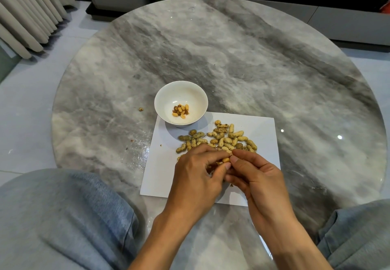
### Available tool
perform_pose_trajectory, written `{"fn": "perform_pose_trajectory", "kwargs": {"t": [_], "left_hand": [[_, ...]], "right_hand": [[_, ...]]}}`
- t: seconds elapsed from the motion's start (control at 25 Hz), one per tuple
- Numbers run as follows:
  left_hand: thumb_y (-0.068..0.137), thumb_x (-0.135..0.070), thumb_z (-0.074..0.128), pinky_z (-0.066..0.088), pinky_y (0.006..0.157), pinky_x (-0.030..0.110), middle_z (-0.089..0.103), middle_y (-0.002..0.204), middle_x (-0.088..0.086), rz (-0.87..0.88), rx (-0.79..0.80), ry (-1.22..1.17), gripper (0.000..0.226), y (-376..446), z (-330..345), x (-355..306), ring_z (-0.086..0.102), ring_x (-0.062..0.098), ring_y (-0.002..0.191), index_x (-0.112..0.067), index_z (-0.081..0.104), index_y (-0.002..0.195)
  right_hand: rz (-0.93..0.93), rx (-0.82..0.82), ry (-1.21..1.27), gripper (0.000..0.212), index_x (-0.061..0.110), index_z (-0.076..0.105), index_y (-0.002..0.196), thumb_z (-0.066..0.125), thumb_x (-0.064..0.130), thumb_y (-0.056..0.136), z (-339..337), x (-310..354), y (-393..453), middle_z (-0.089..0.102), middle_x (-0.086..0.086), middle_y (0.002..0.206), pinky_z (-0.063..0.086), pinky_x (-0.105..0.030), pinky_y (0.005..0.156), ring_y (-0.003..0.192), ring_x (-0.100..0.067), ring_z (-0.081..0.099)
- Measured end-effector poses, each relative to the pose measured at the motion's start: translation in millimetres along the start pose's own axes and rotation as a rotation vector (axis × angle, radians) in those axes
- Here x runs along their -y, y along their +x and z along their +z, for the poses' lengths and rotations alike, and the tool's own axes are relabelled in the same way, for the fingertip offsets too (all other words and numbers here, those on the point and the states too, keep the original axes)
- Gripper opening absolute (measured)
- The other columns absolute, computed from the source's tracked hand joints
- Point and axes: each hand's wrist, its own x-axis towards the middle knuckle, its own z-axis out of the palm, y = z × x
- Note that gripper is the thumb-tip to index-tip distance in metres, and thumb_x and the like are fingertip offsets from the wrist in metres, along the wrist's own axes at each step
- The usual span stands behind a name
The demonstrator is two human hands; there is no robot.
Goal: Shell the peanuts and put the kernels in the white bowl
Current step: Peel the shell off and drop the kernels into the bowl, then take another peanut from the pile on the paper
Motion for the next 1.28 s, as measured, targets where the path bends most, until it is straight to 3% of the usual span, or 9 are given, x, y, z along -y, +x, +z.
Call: {"fn": "perform_pose_trajectory", "kwargs": {"t": [0.28,0.4,0.48,0.68,0.92,1.0,1.08,1.16,1.28], "left_hand": [[0.077,-0.012,0.084,0.054,0.060,0.023,0.068,0.068,-0.012,-0.265,-0.029,-0.232,0.014,2.6,-2.4,-1.7,0.063,0.005,0.063,-0.024,0.077,0.080],[0.077,-0.011,0.083,0.055,0.059,0.026,0.068,0.066,-0.009,-0.252,-0.022,-0.208,0.014,1.3,-2.2,-5.3,0.062,0.005,0.060,-0.022,0.076,0.078],[0.079,-0.014,0.082,0.058,0.062,0.032,0.070,0.068,-0.009,-0.253,-0.019,-0.212,0.011,0.6,-2.4,-7.9,0.065,0.007,0.063,-0.024,0.078,0.078],[0.086,-0.012,0.076,0.060,0.074,0.034,0.074,0.087,-0.014,-0.262,-0.032,-0.186,0.015,1.5,-2.5,-4.4,0.070,0.003,0.081,-0.024,0.080,0.093],[0.077,-0.014,0.082,0.053,0.075,0.020,0.073,0.085,-0.019,-0.150,0.073,0.012,0.027,0.0,-11.5,-12.1,0.067,0.003,0.085,-0.034,0.078,0.095],[0.081,-0.007,0.077,0.053,0.074,0.017,0.074,0.086,-0.020,-0.254,0.043,-0.116,0.032,3.0,-16.7,-17.3,0.068,0.000,0.084,-0.039,0.077,0.089],[0.087,-0.003,0.071,0.055,0.076,0.018,0.077,0.090,-0.014,-0.466,-0.112,-0.372,0.029,9.3,-26.0,-17.8,0.071,0.003,0.086,-0.031,0.078,0.090],[0.092,-0.003,0.063,0.058,0.077,0.025,0.078,0.093,-0.004,-0.669,-0.279,-0.623,0.022,14.0,-35.6,-15.2,0.073,0.013,0.090,-0.019,0.078,0.093],[0.098,-0.006,0.054,0.057,0.069,0.022,0.078,0.093,0.002,-0.793,-0.389,-0.771,0.024,16.1,-44.2,-13.7,0.072,0.015,0.085,-0.015,0.076,0.095]], "right_hand": [[0.009,0.017,-0.112,0.013,0.006,0.078,0.087,0.068,0.014,0.090,4.0,0.6,-0.5,0.075,-0.021,0.089,0.057,-0.029,0.059,0.072,-0.023,0.068],[0.119,0.127,-0.042,0.026,0.001,0.075,0.095,0.060,0.022,0.095,7.5,0.8,-3.9,0.076,-0.021,0.094,0.058,-0.039,0.078,0.084,-0.029,0.073],[0.139,0.146,-0.030,0.030,-0.001,0.073,0.099,0.058,0.024,0.096,7.9,1.5,-4.5,0.075,-0.022,0.098,0.056,-0.043,0.086,0.092,-0.033,0.073],[0.225,0.140,0.102,0.029,-0.002,0.071,0.104,0.057,0.022,0.096,9.3,3.9,-5.3,0.074,-0.024,0.099,0.062,-0.032,0.071,0.090,-0.032,0.075],[0.357,0.165,0.329,0.029,-0.008,0.069,0.102,0.049,0.013,0.099,13.1,2.7,-0.1,0.073,-0.025,0.096,0.063,-0.033,0.069,0.083,-0.029,0.076],[0.376,0.166,0.359,0.031,-0.010,0.066,0.111,0.045,0.010,0.101,12.4,5.5,2.2,0.073,-0.026,0.102,0.063,-0.034,0.074,0.088,-0.030,0.075],[0.402,0.162,0.419,0.032,-0.010,0.062,0.117,0.042,0.009,0.102,12.9,13.0,4.4,0.072,-0.026,0.108,0.061,-0.040,0.082,0.096,-0.033,0.074],[0.384,0.179,0.475,0.036,-0.010,0.060,0.120,0.039,0.013,0.103,20.3,26.5,7.8,0.070,-0.028,0.113,0.058,-0.046,0.088,0.106,-0.038,0.070],[0.284,0.229,0.475,0.046,-0.008,0.055,0.130,0.037,0.025,0.104,47.9,54.8,20.4,0.063,-0.028,0.127,0.049,-0.047,0.104,0.122,-0.038,0.060]]}}
